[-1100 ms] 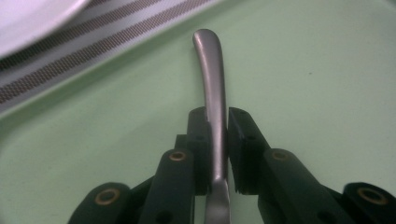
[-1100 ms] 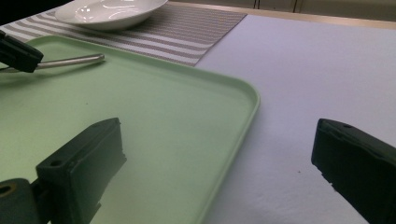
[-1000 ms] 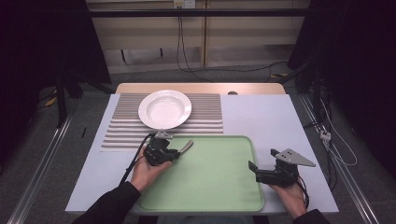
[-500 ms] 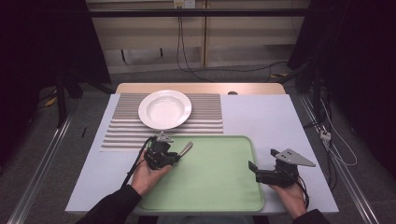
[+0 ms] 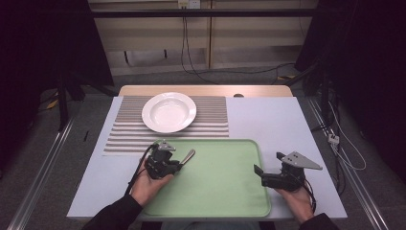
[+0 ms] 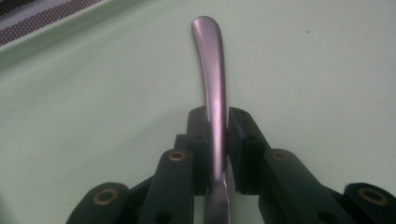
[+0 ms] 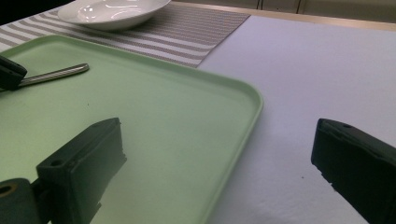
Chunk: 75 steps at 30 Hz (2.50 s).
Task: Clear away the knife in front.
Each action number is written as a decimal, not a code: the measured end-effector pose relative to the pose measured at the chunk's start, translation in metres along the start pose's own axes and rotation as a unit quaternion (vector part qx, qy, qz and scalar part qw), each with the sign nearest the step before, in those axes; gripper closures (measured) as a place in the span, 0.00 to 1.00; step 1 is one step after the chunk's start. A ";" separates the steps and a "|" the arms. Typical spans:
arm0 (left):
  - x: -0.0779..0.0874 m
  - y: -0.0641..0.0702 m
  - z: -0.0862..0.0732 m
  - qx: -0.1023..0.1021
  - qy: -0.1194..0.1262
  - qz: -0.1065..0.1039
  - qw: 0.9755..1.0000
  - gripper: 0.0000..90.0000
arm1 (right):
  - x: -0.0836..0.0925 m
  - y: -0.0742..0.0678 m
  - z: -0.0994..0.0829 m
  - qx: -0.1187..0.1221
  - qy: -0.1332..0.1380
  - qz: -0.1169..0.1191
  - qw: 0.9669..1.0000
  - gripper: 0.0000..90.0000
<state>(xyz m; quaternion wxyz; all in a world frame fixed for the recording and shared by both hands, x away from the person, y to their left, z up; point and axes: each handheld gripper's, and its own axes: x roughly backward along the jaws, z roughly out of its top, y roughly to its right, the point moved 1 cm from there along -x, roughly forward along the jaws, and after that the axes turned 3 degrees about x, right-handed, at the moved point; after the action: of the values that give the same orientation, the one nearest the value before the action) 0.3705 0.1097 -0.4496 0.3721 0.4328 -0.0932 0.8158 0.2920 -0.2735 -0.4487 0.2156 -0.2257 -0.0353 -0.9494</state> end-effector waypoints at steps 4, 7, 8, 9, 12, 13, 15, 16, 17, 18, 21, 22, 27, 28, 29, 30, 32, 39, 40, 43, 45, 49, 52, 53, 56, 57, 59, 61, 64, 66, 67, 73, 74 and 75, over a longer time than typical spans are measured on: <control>0.003 0.001 -0.003 -0.002 -0.001 -0.001 1.000 0.88 | 0.000 0.000 0.000 0.000 0.000 0.001 1.000 0.02; 0.003 0.000 -0.003 -0.005 -0.004 -0.008 1.000 0.88 | 0.000 0.000 0.000 -0.001 0.000 0.000 1.000 0.02; 0.004 -0.001 -0.003 -0.007 -0.006 -0.014 1.000 0.87 | 0.000 0.000 0.000 -0.001 0.000 0.001 1.000 0.03; 0.004 -0.001 -0.003 -0.013 -0.005 -0.017 1.000 0.86 | 0.000 0.000 0.000 -0.001 0.000 0.001 1.000 0.02; 0.006 0.000 -0.003 -0.010 0.012 -0.025 1.000 0.81 | 0.000 -0.001 0.000 -0.001 0.002 0.003 1.000 0.03; 0.006 0.000 -0.002 -0.011 0.015 -0.020 1.000 0.75 | -0.001 -0.001 0.000 -0.002 0.002 0.003 1.000 0.03; 0.005 -0.001 -0.002 -0.014 0.020 -0.012 1.000 0.66 | -0.001 0.000 0.000 -0.004 0.001 0.004 1.000 0.03; 0.005 -0.001 -0.002 -0.016 0.024 -0.011 1.000 0.63 | -0.001 0.000 0.000 -0.006 0.000 0.004 1.000 0.03; 0.005 -0.001 -0.001 -0.014 0.028 -0.009 0.999 0.57 | 0.000 0.001 0.000 -0.007 0.002 0.003 1.000 0.03; 0.005 -0.001 -0.001 -0.015 0.032 -0.003 0.999 0.49 | 0.001 0.001 0.000 -0.006 0.004 0.002 1.000 0.03; 0.004 -0.004 0.000 0.004 0.039 -0.024 0.999 0.37 | 0.002 0.002 0.000 -0.011 0.006 0.002 1.000 0.03; 0.004 -0.004 0.000 0.006 0.042 -0.027 0.999 0.33 | 0.002 0.002 0.000 -0.012 0.007 0.001 1.000 0.03; 0.013 -0.002 0.003 -0.002 0.067 -0.006 0.998 0.19 | 0.001 0.001 0.001 -0.009 0.005 0.003 1.000 0.03; 0.015 -0.001 0.004 -0.010 0.072 -0.001 0.997 0.16 | 0.001 0.001 0.001 -0.008 0.006 0.003 1.000 0.03; 0.016 0.001 0.005 -0.016 0.074 -0.005 0.997 0.14 | 0.001 0.001 0.001 -0.007 0.007 0.003 1.000 0.03; 0.017 0.003 0.005 -0.018 0.078 -0.015 0.997 0.13 | 0.001 0.002 0.001 -0.007 0.006 0.002 1.000 0.03; 0.017 0.007 0.004 -0.027 0.079 -0.033 0.996 0.15 | 0.002 0.002 0.001 -0.013 0.009 0.001 1.000 0.03; 0.017 0.019 0.002 -0.062 0.074 -0.058 0.994 0.46 | 0.001 -0.002 0.002 -0.005 0.009 0.003 1.000 0.03; 0.017 0.021 0.002 -0.061 0.073 -0.052 0.994 0.48 | 0.002 -0.001 0.002 -0.005 0.009 0.004 1.000 0.03; 0.016 0.025 0.002 -0.069 0.070 -0.053 0.994 0.64 | 0.002 0.000 0.002 -0.008 0.009 0.002 1.000 0.03; 0.017 0.026 0.003 -0.074 0.064 -0.063 0.993 0.75 | 0.002 -0.001 0.002 -0.004 0.008 0.004 1.000 0.03; 0.011 0.027 0.004 -0.078 0.056 -0.076 0.992 0.96 | 0.002 -0.001 0.002 -0.003 0.007 0.004 1.000 0.03; 0.005 0.027 0.004 -0.078 0.046 -0.076 0.993 1.00 | 0.001 -0.001 0.001 -0.004 0.007 0.004 1.000 0.03; 0.003 0.027 0.004 -0.078 0.045 -0.077 0.993 1.00 | 0.002 -0.001 0.001 -0.003 0.007 0.004 1.000 0.03; -0.001 0.027 0.004 -0.080 0.039 -0.058 0.994 1.00 | 0.002 -0.001 0.001 -0.004 0.006 0.004 1.000 0.02; -0.003 0.027 0.004 -0.081 0.037 -0.056 0.994 1.00 | 0.002 -0.001 0.001 -0.004 0.006 0.004 1.000 0.03; -0.007 0.024 0.004 -0.080 0.028 -0.059 0.995 1.00 | 0.002 -0.001 0.001 -0.003 0.007 0.003 1.000 0.03; -0.011 0.021 0.004 -0.085 0.017 -0.040 0.995 1.00 | 0.002 -0.001 0.001 -0.003 0.006 0.004 1.000 0.03; -0.012 0.016 0.005 -0.078 0.014 -0.043 0.996 1.00 | 0.002 -0.001 0.001 -0.002 0.006 0.003 1.000 0.03; -0.011 0.015 0.005 -0.079 0.012 -0.030 0.996 1.00 | 0.002 -0.001 0.001 -0.003 0.006 0.004 1.000 0.03; -0.011 0.014 0.005 -0.078 0.009 -0.038 0.996 1.00 | 0.002 -0.001 0.001 -0.003 0.006 0.004 1.000 0.03; -0.009 0.012 0.004 -0.082 0.003 -0.029 0.996 1.00 | 0.001 -0.002 0.001 -0.004 0.004 0.005 1.000 0.03; -0.008 0.012 0.004 -0.080 0.003 -0.028 0.996 1.00 | 0.001 -0.002 0.001 -0.004 0.004 0.005 1.000 0.03; -0.008 0.011 0.004 -0.078 0.002 -0.026 0.997 1.00 | 0.001 -0.002 0.001 -0.005 0.003 0.005 1.000 0.03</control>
<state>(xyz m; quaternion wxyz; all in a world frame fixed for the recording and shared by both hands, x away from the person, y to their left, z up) 0.3682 0.0956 -0.4513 0.4260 0.4032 -0.1441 0.7970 0.2904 -0.2721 -0.4472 0.2192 -0.2237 -0.0289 -0.9492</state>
